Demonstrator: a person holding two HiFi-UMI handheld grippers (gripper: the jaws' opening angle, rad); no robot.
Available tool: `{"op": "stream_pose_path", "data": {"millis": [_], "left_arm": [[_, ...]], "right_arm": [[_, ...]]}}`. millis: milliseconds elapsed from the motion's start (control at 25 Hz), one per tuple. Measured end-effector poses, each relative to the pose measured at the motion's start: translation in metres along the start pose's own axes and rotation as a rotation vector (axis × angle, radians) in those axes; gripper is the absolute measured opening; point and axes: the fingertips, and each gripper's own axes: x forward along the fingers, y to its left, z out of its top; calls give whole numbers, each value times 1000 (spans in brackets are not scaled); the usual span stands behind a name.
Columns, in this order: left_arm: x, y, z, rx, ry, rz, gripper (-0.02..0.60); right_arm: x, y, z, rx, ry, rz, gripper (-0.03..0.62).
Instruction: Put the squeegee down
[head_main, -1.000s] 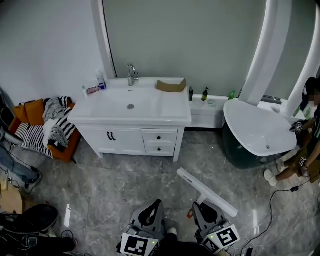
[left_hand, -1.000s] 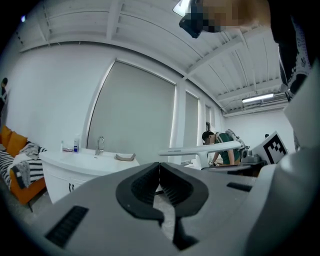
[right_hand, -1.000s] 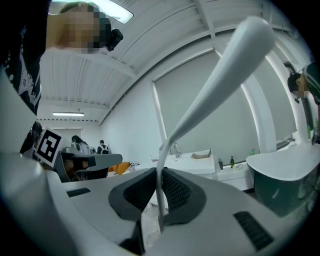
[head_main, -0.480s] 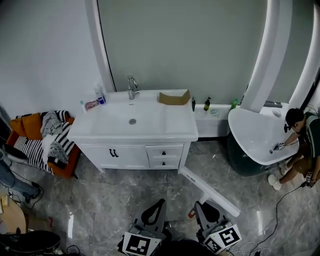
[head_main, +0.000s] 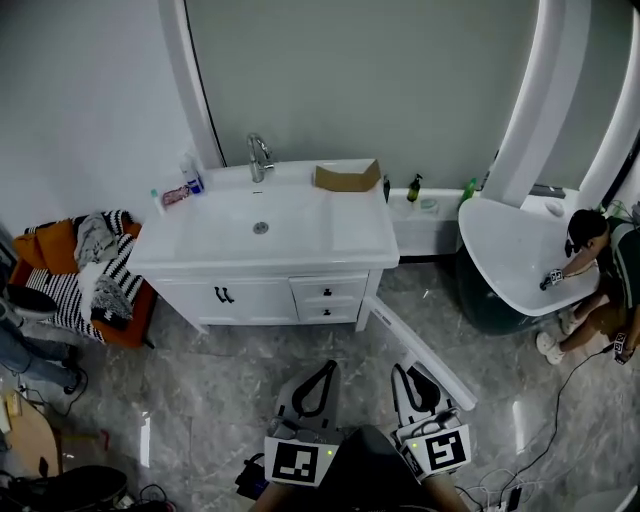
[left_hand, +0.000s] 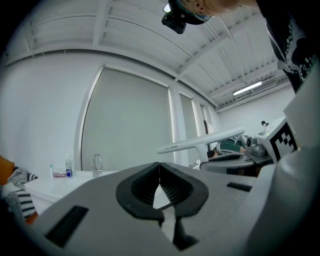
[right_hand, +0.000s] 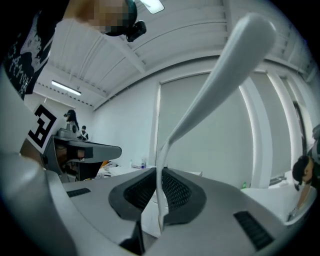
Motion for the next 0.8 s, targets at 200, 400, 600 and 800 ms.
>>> {"op": "stream_pose_path", "data": {"millis": [200,400,600,800], "left_arm": [[30,4,-16,-45,40,16,5],[58,7,-20,-60,73,51,5],[92,11,-24,-95,54,119,5],[126,10,-21,-88,37,151,5]], "right_arm": [[20,-24,1,-21,-10,-15,51],[36,-53,-9,-4,17,27,51],[57,-88,-16,-5,18,71,51],[79,-118,-13,-18,7,111,51]]}}
